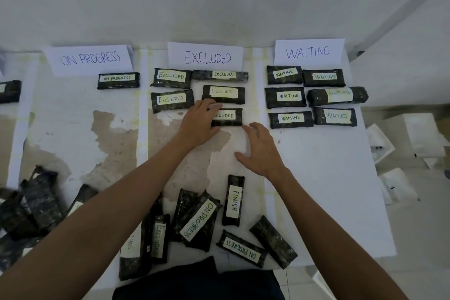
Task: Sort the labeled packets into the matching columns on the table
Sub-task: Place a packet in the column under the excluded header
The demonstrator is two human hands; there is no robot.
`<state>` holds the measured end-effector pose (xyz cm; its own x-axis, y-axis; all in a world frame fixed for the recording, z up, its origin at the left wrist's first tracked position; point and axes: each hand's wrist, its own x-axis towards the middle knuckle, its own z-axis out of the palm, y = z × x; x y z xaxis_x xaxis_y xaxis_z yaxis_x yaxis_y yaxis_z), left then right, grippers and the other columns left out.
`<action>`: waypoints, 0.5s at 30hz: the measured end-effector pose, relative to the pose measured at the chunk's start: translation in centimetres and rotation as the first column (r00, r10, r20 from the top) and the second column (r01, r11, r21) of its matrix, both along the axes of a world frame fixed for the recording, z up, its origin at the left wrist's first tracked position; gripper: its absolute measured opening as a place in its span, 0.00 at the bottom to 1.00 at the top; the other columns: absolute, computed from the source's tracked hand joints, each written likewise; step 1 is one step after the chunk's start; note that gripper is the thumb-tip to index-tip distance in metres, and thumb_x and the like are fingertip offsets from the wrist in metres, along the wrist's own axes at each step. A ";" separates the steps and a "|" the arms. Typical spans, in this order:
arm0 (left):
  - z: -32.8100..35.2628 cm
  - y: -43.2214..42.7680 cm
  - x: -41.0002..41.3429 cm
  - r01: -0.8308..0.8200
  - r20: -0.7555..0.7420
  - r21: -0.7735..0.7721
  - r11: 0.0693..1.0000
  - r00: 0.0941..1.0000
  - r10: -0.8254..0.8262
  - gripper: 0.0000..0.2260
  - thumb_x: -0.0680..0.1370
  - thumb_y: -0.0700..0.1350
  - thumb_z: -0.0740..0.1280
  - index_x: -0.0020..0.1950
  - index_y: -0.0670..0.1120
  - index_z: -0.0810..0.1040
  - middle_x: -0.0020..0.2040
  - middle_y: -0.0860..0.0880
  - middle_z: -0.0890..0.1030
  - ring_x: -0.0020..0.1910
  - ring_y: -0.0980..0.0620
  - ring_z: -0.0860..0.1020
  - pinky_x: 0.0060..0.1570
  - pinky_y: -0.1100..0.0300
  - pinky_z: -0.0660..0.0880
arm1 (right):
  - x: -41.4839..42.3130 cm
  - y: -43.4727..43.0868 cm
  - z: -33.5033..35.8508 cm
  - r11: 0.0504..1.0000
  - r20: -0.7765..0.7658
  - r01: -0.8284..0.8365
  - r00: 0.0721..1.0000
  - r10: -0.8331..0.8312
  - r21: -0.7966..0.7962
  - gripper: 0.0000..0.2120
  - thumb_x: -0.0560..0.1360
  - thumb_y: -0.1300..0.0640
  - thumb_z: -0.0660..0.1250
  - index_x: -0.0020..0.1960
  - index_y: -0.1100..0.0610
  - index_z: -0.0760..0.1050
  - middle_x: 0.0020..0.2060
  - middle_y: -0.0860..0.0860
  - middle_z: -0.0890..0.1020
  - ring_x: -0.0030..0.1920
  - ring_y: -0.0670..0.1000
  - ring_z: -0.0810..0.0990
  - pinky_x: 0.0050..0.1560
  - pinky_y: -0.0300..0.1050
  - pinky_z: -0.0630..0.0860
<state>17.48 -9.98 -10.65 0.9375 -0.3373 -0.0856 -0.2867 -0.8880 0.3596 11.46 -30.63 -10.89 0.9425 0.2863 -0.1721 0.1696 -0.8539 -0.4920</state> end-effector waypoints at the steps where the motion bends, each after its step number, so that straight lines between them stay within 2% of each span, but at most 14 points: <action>1: 0.1 0.0 -0.2 -0.004 0.011 0.003 1.000 1.000 0.004 0.27 0.70 0.45 0.71 0.68 0.43 0.69 0.65 0.41 0.71 0.63 0.41 0.68 0.60 0.46 0.69 | -0.1 -0.1 0.1 1.000 -0.012 0.002 1.000 -0.002 0.001 0.35 0.70 0.49 0.71 0.71 0.60 0.63 0.67 0.60 0.66 0.68 0.59 0.64 0.67 0.53 0.64; 5: 1.5 -0.2 -3.1 0.061 -0.014 -0.025 0.998 0.998 -0.061 0.24 0.71 0.39 0.68 0.67 0.44 0.71 0.65 0.42 0.71 0.64 0.42 0.68 0.60 0.47 0.70 | -2.1 -0.6 1.2 0.999 -0.014 0.035 0.999 -0.035 0.003 0.31 0.72 0.51 0.69 0.72 0.59 0.63 0.66 0.59 0.67 0.65 0.58 0.67 0.65 0.53 0.68; 10: 3.2 -1.8 -10.0 0.124 -0.298 -0.141 0.982 0.941 -0.162 0.20 0.74 0.40 0.65 0.66 0.48 0.72 0.63 0.47 0.72 0.60 0.48 0.71 0.59 0.53 0.71 | -5.5 -1.5 2.0 0.997 -0.050 0.081 0.995 -0.081 -0.006 0.28 0.73 0.53 0.67 0.71 0.58 0.65 0.65 0.57 0.68 0.62 0.58 0.70 0.61 0.52 0.70; 13: 3.0 -2.9 -14.4 0.275 -0.248 -0.117 0.954 0.922 -0.296 0.21 0.74 0.37 0.63 0.67 0.46 0.72 0.63 0.44 0.73 0.60 0.44 0.70 0.58 0.49 0.71 | -8.2 -1.9 2.4 0.993 -0.055 0.116 0.992 -0.116 -0.011 0.27 0.73 0.54 0.67 0.70 0.58 0.66 0.64 0.58 0.69 0.60 0.59 0.71 0.59 0.52 0.72; 15: 1.9 -3.0 -15.3 0.341 -0.190 -0.069 0.937 0.918 -0.348 0.24 0.72 0.33 0.64 0.67 0.46 0.71 0.67 0.42 0.70 0.66 0.41 0.67 0.61 0.47 0.70 | -9.0 -1.8 2.1 0.992 -0.086 0.125 0.988 -0.125 -0.008 0.26 0.74 0.54 0.66 0.70 0.58 0.66 0.64 0.57 0.69 0.61 0.59 0.71 0.60 0.52 0.71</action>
<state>2.21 -13.00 -8.79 0.7281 -0.6426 -0.2387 -0.4938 -0.7331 0.4677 2.43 -32.46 -8.80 0.9526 0.1667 -0.2547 0.0186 -0.8670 -0.4979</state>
